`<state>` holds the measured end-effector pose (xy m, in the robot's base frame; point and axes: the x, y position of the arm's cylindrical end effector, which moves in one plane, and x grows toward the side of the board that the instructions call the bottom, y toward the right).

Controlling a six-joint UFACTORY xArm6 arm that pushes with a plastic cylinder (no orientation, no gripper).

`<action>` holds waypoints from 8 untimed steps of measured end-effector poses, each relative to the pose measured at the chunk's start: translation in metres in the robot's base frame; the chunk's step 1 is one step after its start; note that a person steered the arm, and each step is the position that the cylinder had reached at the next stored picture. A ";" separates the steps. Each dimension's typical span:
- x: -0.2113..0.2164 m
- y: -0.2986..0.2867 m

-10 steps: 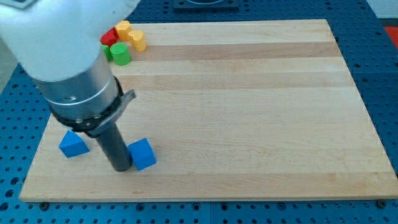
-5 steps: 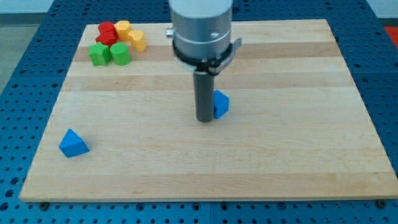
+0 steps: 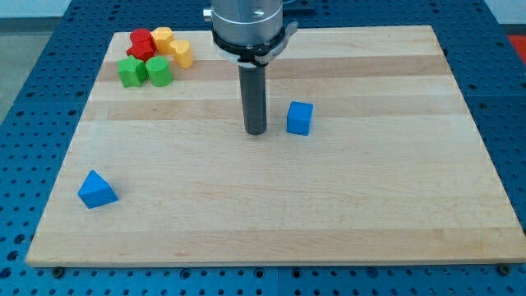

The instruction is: Place the cube at the center right of the board

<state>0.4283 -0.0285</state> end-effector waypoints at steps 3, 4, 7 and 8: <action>-0.021 0.102; -0.027 0.135; -0.033 0.178; -0.067 0.098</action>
